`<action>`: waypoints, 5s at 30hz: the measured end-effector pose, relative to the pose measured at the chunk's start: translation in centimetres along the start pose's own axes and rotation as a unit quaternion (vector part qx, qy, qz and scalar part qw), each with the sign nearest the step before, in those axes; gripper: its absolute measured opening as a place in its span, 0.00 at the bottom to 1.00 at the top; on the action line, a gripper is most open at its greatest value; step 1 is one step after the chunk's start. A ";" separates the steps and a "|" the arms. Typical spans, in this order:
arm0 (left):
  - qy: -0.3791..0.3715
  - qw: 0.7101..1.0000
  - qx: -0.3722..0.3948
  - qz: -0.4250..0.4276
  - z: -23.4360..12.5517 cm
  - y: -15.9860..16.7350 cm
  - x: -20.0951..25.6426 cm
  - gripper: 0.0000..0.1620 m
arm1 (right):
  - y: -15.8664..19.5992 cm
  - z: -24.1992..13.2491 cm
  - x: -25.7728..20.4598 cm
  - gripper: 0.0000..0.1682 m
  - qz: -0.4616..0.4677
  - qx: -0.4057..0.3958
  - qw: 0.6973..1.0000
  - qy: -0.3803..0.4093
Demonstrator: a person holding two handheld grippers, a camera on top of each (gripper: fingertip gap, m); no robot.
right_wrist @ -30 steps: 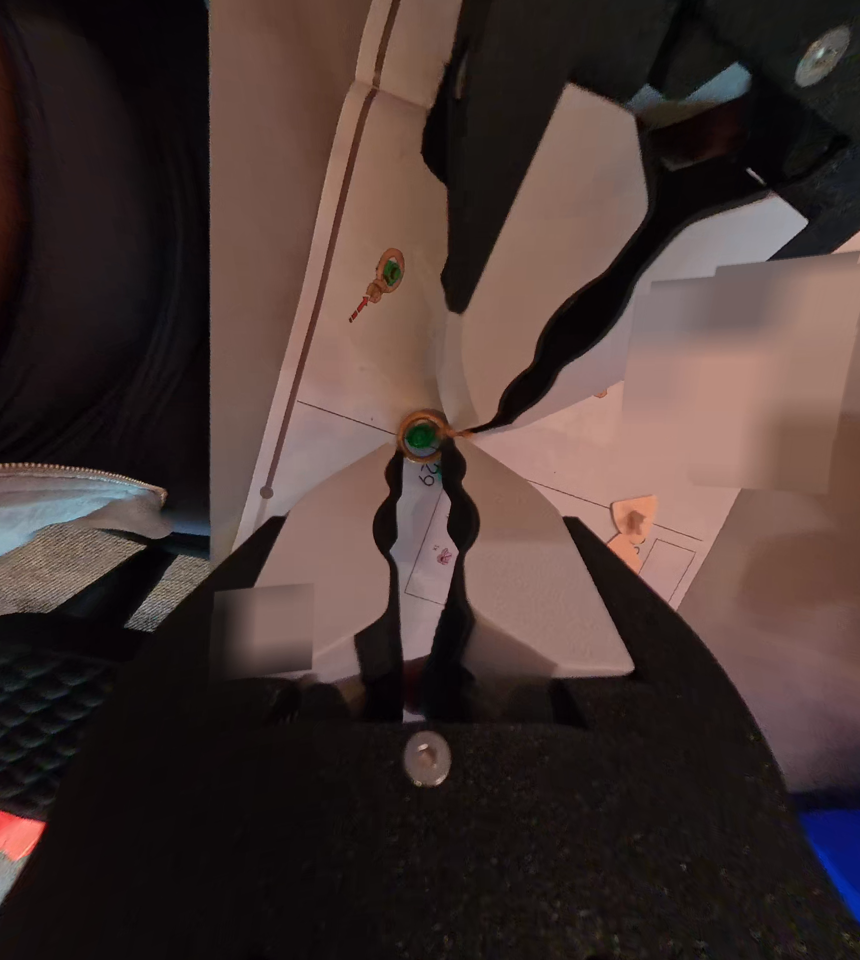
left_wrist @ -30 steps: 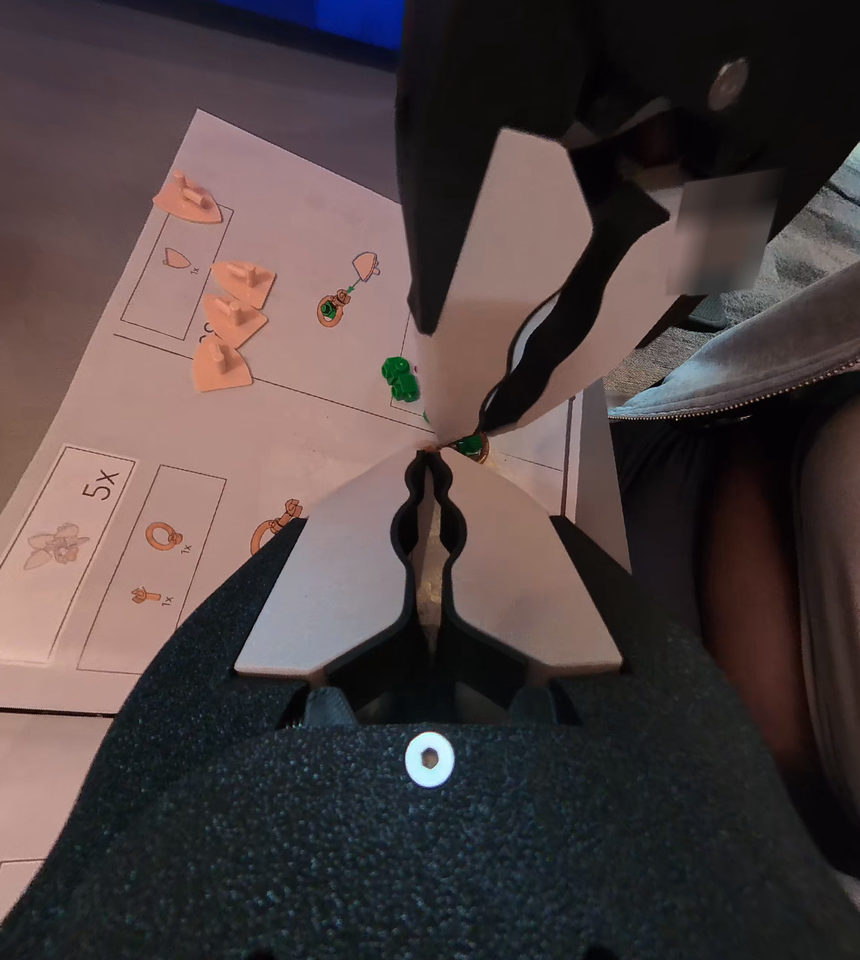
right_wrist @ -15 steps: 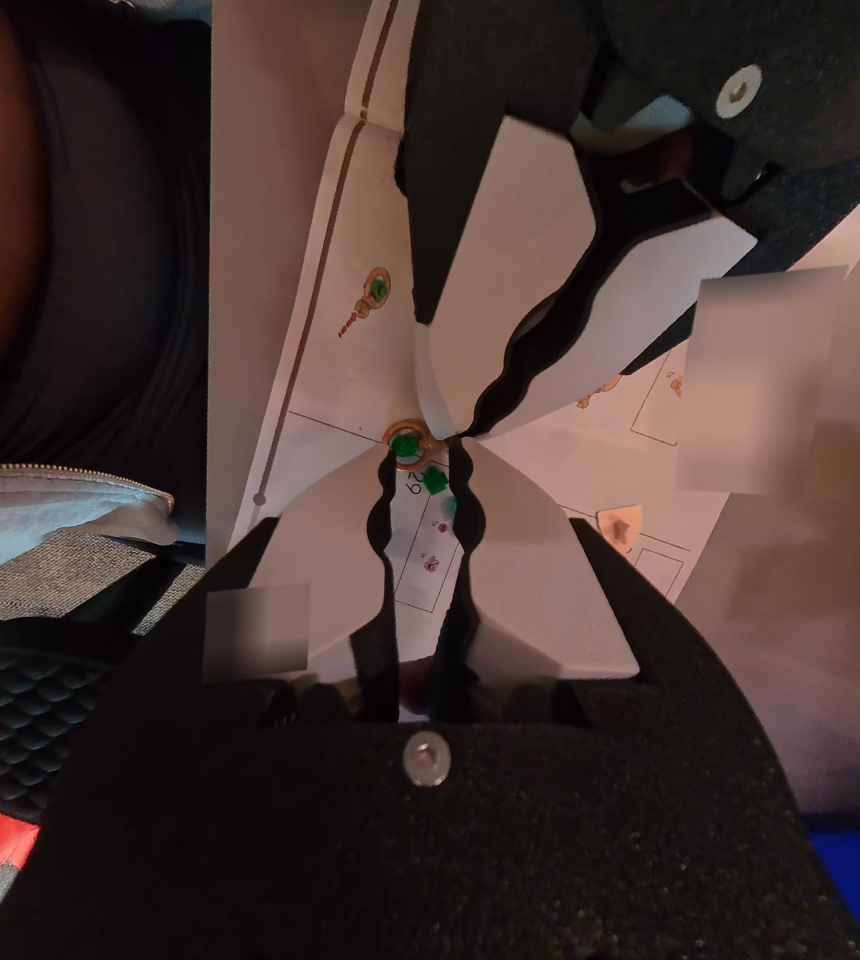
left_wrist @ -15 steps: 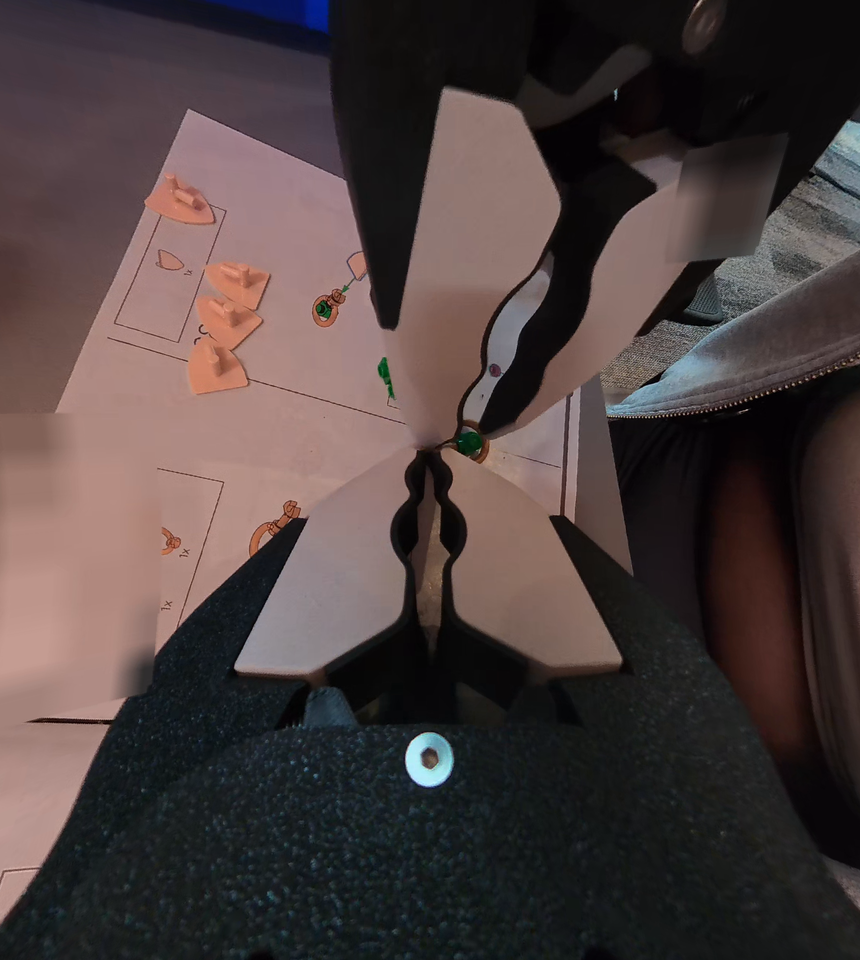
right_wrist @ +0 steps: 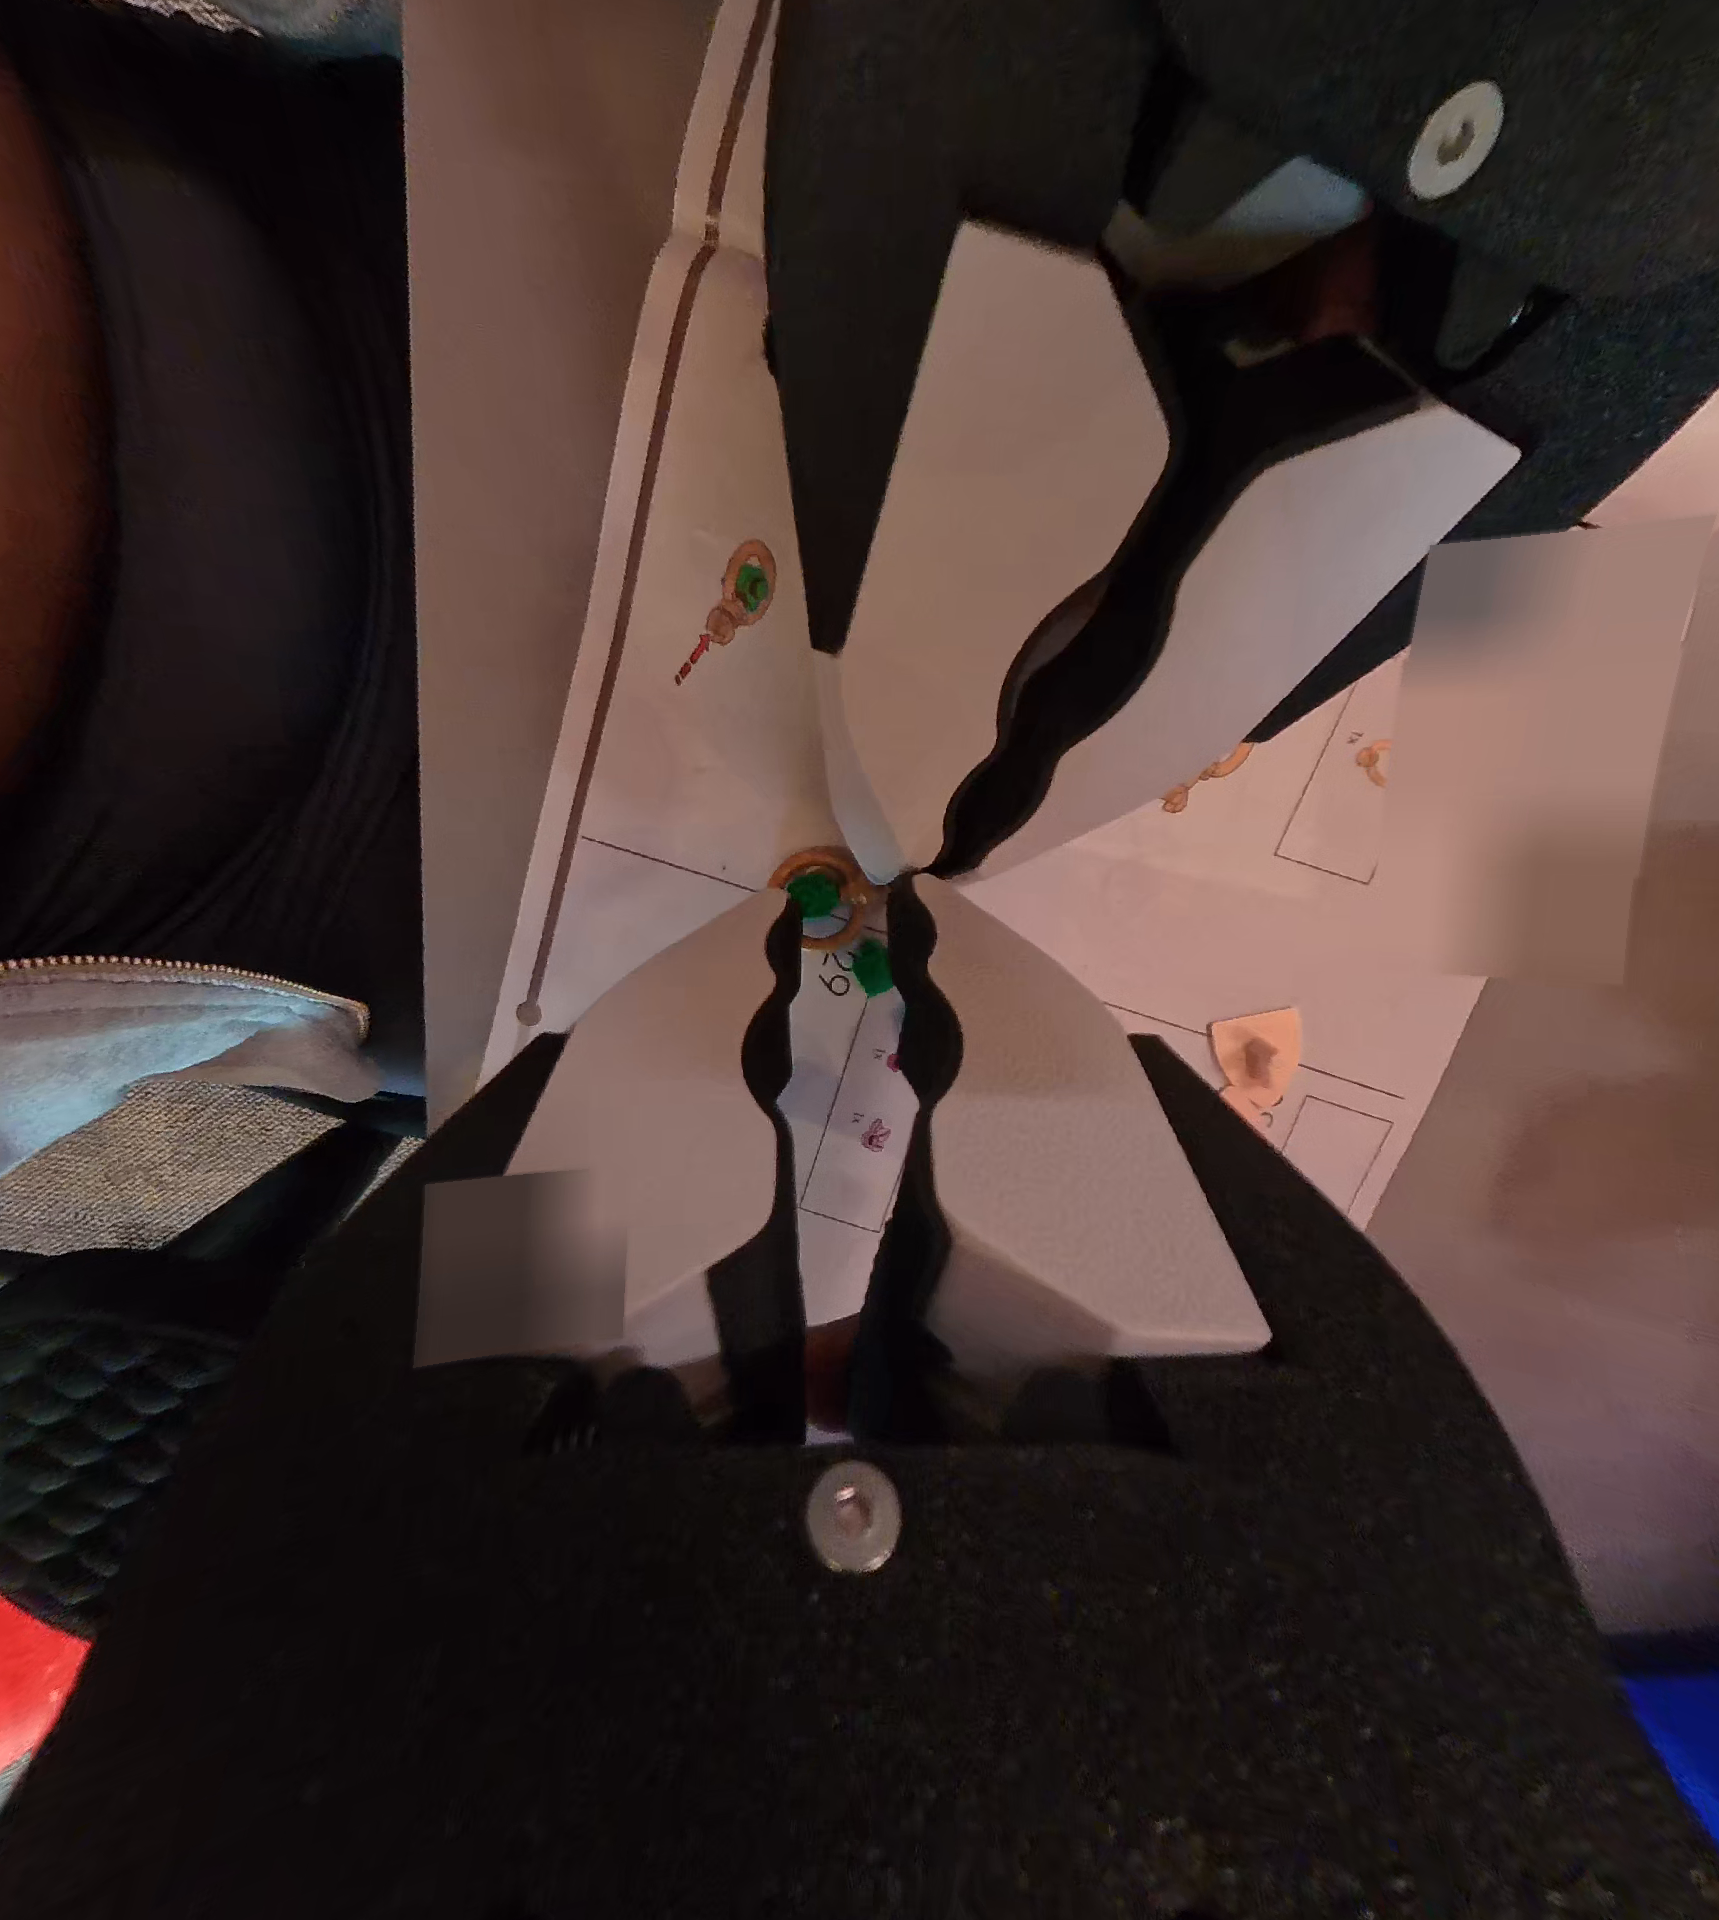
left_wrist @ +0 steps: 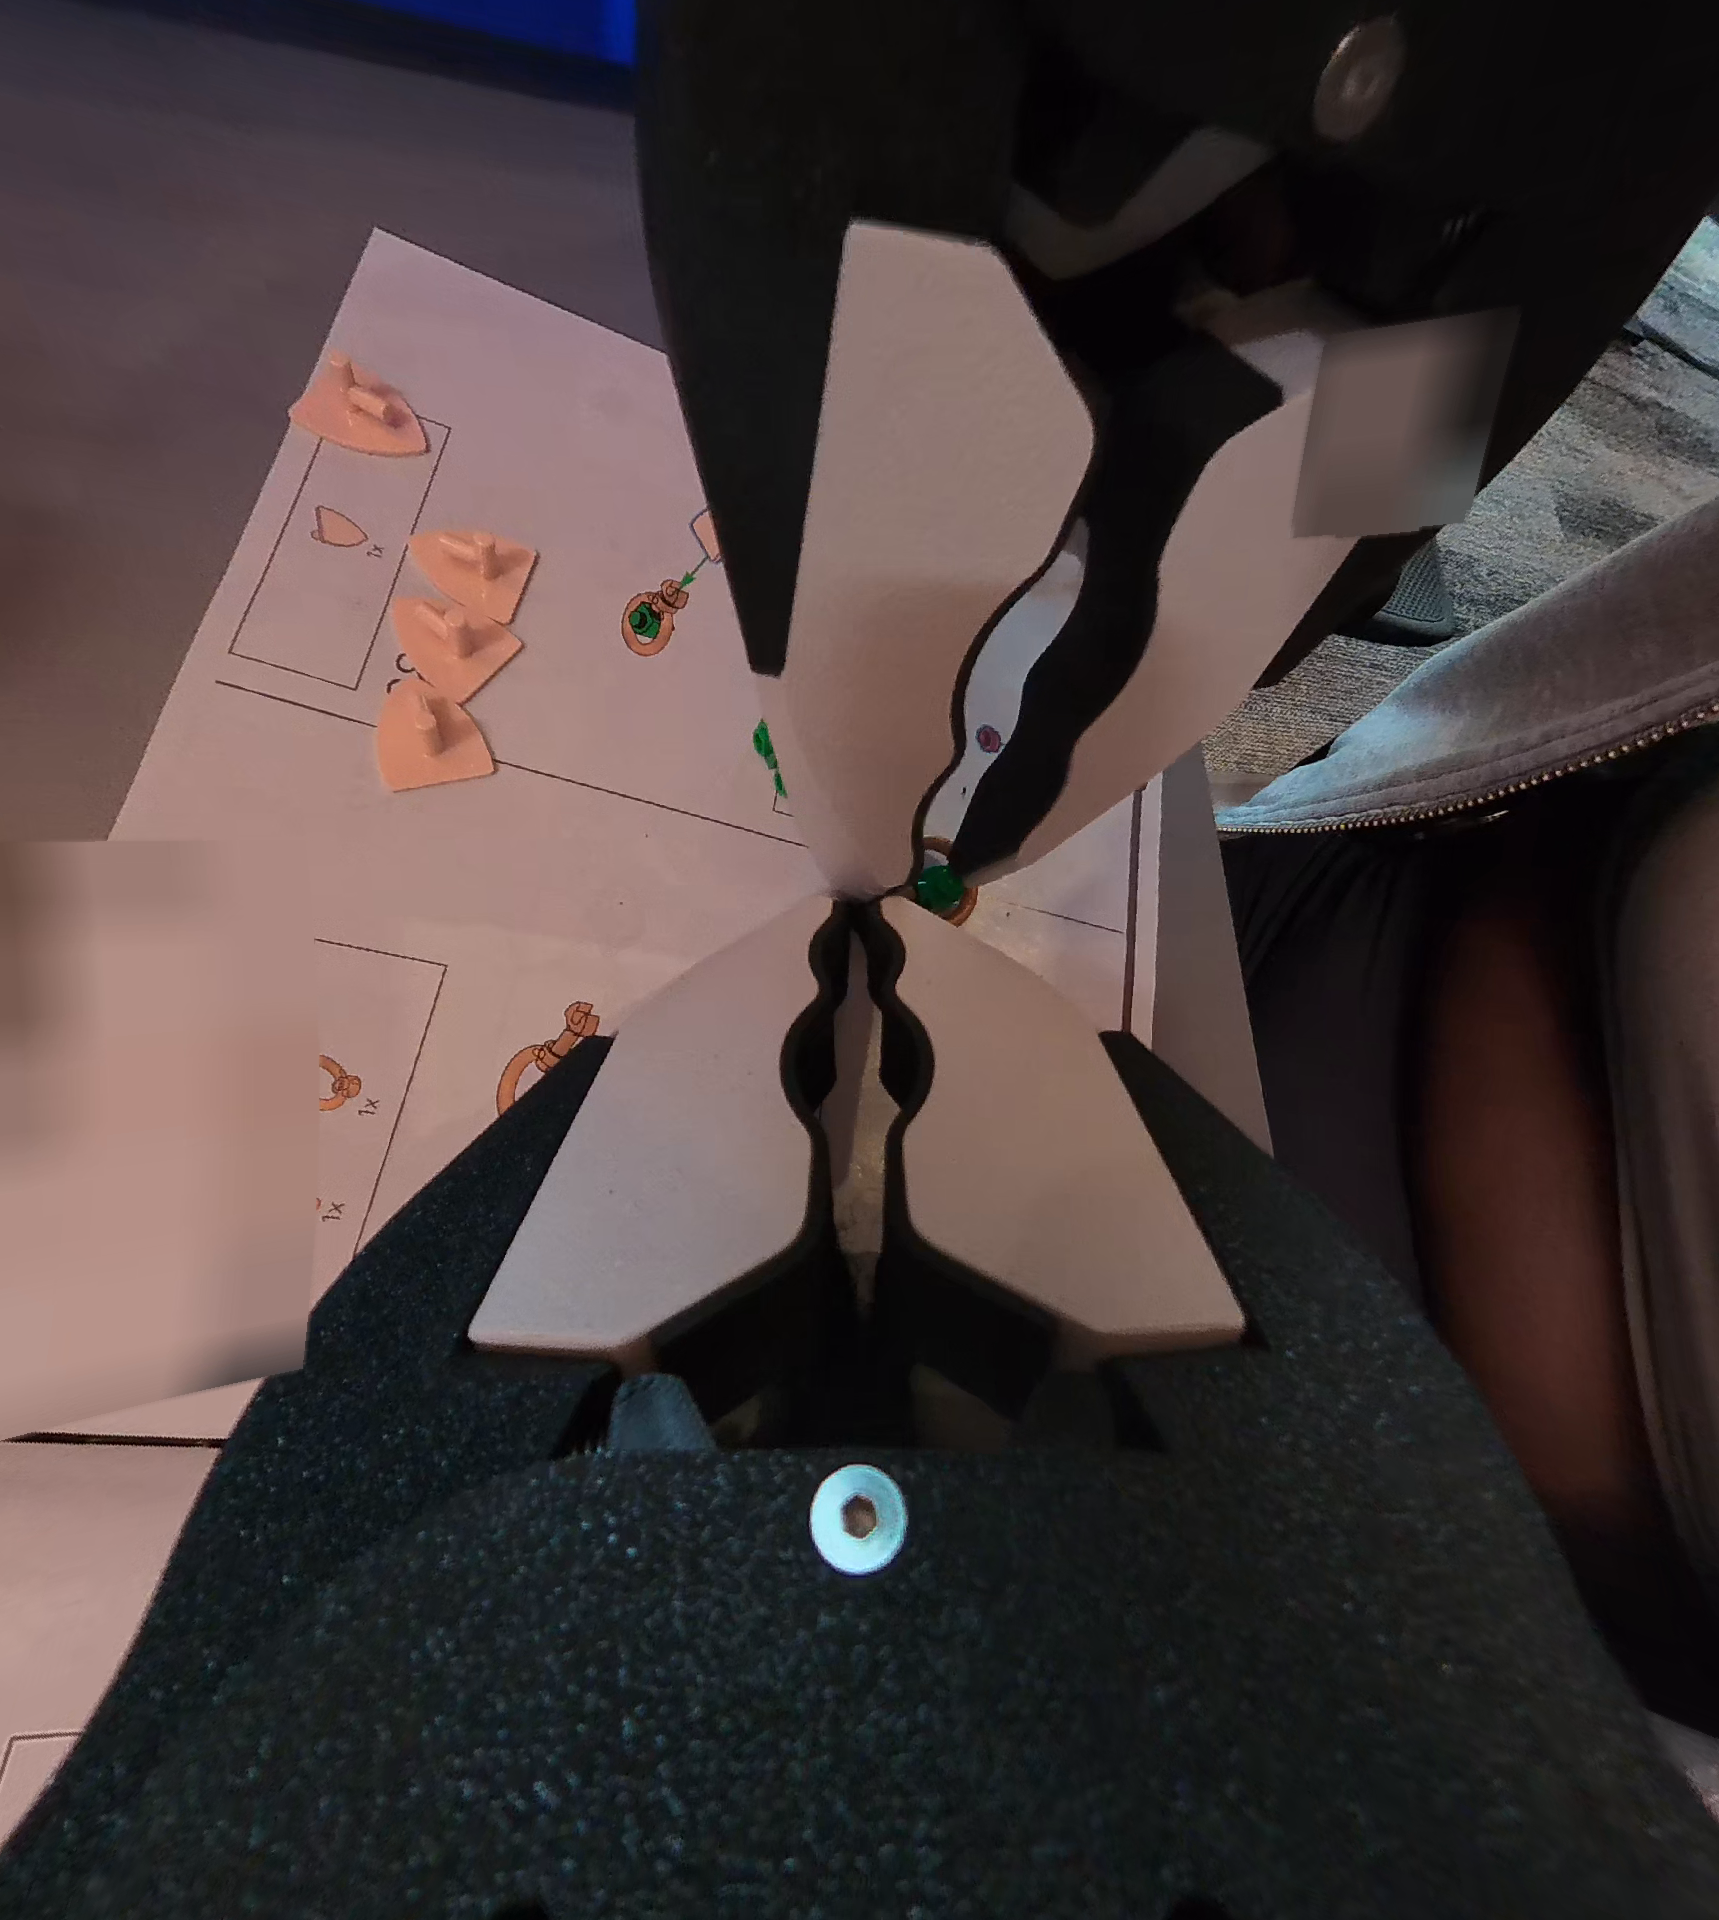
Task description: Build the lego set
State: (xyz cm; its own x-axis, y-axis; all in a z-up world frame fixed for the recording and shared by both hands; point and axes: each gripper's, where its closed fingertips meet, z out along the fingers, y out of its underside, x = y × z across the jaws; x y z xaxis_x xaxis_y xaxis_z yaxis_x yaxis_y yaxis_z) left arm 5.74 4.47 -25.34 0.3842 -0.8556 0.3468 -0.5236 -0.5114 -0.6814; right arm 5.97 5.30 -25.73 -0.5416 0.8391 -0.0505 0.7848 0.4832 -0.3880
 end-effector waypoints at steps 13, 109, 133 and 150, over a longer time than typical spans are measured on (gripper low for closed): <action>0.035 0.999 -0.009 0.003 -0.1 0.0 0.0 0.01 | 0.5 0.3 0.6 0.00 -0.067 -0.024 0.997 -0.005; -0.021 1.000 0.007 0.021 0.1 0.1 0.3 0.01 | 2.7 -0.6 -1.9 0.06 0.098 0.025 0.991 0.093; 0.209 0.856 0.466 -0.086 -12.0 -8.9 11.2 0.17 | -10.9 -14.1 -5.1 0.06 -0.111 0.523 0.707 0.463; 0.178 0.881 0.437 -0.041 -12.0 -8.3 13.1 0.04 | -12.4 -14.3 -7.2 0.06 -0.191 0.452 0.674 0.553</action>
State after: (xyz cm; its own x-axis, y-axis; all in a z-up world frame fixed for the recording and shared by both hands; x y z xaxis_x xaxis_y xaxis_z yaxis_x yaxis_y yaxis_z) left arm 6.05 -3.45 -7.40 0.0484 -0.8686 0.4931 0.3398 -0.4499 -0.8259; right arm 4.44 -3.18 -7.39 0.2957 0.6121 0.7334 -0.1229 0.7858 -0.6062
